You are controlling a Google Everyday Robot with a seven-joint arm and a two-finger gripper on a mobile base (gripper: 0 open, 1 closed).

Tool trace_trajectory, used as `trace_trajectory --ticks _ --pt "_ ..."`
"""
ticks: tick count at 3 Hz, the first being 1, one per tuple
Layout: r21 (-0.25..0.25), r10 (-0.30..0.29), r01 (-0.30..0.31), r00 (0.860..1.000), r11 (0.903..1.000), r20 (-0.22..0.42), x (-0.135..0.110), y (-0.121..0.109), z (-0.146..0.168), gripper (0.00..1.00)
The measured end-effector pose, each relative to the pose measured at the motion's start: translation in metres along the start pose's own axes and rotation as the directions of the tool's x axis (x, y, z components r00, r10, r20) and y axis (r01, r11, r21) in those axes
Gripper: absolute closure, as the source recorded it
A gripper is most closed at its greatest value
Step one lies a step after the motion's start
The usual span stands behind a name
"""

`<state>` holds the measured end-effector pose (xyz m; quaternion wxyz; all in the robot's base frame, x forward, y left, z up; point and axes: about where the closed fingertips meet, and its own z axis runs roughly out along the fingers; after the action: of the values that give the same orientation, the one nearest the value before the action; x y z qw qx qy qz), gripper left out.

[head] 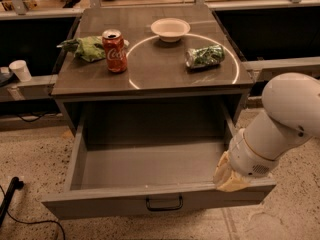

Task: Close top drawer

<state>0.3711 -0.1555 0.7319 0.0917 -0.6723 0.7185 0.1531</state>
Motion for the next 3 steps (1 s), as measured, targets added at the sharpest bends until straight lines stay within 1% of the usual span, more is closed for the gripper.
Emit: trace_trajectory --ticks 1,2,3 --pt "-0.039 -0.025 0.024 1.000 0.9990 -0.019 -0.002 0.015 0.018 1.00" --pt "-0.045 -0.034 0.033 0.999 0.9984 -0.028 -0.003 0.018 0.030 1.00" --pt "-0.026 -0.029 0.028 0.999 0.9993 -0.041 -0.002 0.014 0.041 1.00"
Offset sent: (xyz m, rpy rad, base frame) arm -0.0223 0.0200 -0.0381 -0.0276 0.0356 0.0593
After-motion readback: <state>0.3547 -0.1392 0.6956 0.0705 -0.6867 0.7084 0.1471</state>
